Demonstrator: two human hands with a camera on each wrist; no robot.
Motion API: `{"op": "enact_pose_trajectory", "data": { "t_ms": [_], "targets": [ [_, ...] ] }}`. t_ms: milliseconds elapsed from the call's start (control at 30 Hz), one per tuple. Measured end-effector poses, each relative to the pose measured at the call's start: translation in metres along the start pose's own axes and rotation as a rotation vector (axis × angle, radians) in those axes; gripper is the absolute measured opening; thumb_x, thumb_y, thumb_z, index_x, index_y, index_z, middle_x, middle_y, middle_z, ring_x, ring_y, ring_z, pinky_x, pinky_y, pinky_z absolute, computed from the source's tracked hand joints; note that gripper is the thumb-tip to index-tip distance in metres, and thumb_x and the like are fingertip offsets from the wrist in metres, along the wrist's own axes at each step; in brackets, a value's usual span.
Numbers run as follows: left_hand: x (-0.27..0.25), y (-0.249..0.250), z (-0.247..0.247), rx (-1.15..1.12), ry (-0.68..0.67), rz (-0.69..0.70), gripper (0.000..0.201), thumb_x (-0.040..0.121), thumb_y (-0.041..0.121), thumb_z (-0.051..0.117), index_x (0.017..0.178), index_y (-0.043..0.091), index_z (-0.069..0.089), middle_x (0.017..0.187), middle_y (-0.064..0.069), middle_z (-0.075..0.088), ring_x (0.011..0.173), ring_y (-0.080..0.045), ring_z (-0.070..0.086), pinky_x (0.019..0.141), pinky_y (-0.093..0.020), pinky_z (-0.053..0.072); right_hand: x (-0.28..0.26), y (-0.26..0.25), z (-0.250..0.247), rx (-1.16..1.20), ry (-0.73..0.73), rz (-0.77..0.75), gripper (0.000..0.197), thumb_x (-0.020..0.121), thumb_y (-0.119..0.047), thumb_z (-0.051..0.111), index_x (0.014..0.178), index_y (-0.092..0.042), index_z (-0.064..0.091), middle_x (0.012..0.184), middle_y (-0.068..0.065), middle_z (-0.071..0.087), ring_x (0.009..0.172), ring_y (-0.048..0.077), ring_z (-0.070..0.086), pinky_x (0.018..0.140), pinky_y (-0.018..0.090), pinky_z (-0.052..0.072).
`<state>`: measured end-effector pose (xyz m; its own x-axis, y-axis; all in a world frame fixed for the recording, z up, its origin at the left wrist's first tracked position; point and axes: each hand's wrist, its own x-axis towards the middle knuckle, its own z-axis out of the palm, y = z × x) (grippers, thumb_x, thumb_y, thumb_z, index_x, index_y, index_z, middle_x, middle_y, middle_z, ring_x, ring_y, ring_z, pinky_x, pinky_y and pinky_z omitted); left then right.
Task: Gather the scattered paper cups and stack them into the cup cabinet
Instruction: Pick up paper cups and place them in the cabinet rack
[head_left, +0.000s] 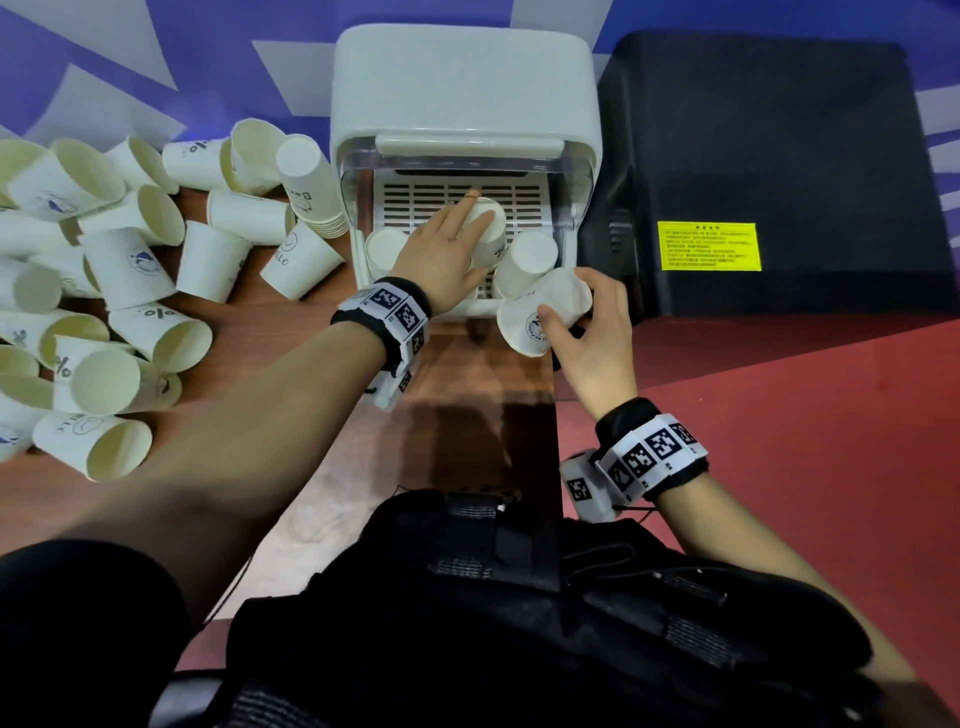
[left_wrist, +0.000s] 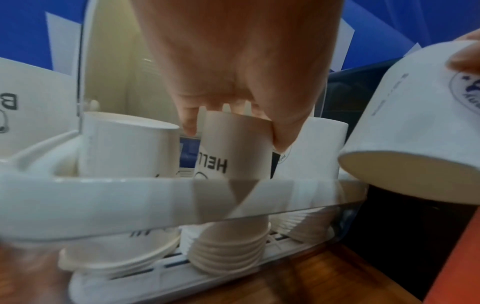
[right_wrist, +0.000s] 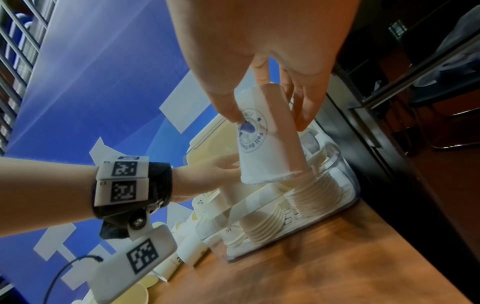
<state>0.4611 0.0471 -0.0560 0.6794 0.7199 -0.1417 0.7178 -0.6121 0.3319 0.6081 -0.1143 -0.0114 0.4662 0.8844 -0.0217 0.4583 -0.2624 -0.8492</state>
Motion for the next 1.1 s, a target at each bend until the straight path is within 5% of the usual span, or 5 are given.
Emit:
{"op": "enact_pose_trajectory", "data": {
  "t_ms": [433, 700, 933, 1033, 1100],
  "targets": [
    [-0.074, -0.024, -0.026, -0.238, 0.252, -0.006, 0.047, 0.091, 0.014, 0.055, 0.136, 0.005, 0.047, 0.136, -0.016, 0.048, 0.127, -0.034, 0.039, 0.108, -0.038, 0.028, -0.009, -0.018, 0.007, -0.019, -0.003, -0.030, 0.039, 0.089, -0.020, 0.063, 0.123, -0.006, 0.048, 0.119, 0.005, 0.044, 0.108, 0.013, 0.044, 0.098, 0.039, 0.042],
    [-0.102, -0.032, -0.038, -0.328, 0.223, 0.010, 0.040, 0.092, 0.015, 0.051, 0.132, 0.011, 0.051, 0.130, -0.012, 0.054, 0.123, -0.030, 0.045, 0.104, -0.037, 0.034, -0.018, -0.030, 0.010, 0.021, 0.044, -0.022, 0.034, 0.089, -0.021, 0.062, 0.119, -0.010, 0.048, 0.113, -0.002, 0.042, 0.110, 0.021, 0.049, 0.097, 0.043, 0.044],
    [-0.113, -0.039, -0.043, -0.353, 0.201, -0.042, 0.040, 0.093, 0.011, 0.052, 0.133, 0.012, 0.051, 0.134, -0.009, 0.052, 0.126, -0.026, 0.042, 0.102, -0.030, 0.031, 0.000, -0.049, 0.006, -0.074, 0.179, -0.212, 0.043, 0.085, -0.013, 0.064, 0.124, -0.001, 0.049, 0.121, 0.013, 0.044, 0.110, 0.008, 0.040, 0.098, 0.007, 0.028],
    [-0.118, -0.044, -0.043, -0.354, 0.204, -0.042, 0.040, 0.094, 0.011, 0.052, 0.133, 0.012, 0.051, 0.133, -0.010, 0.052, 0.125, -0.027, 0.043, 0.102, -0.030, 0.030, 0.021, -0.048, 0.008, -0.162, 0.189, -0.251, 0.044, 0.087, -0.013, 0.059, 0.128, -0.001, 0.046, 0.123, 0.016, 0.043, 0.114, 0.015, 0.040, 0.102, 0.015, 0.030],
    [-0.122, -0.045, -0.043, -0.358, 0.210, -0.044, 0.039, 0.094, 0.011, 0.052, 0.133, 0.011, 0.050, 0.132, -0.010, 0.052, 0.124, -0.027, 0.044, 0.101, -0.029, 0.031, 0.033, -0.042, 0.014, -0.212, 0.145, -0.222, 0.045, 0.088, -0.013, 0.055, 0.131, -0.004, 0.044, 0.126, 0.017, 0.040, 0.116, 0.024, 0.043, 0.104, 0.031, 0.039]
  ]
}}
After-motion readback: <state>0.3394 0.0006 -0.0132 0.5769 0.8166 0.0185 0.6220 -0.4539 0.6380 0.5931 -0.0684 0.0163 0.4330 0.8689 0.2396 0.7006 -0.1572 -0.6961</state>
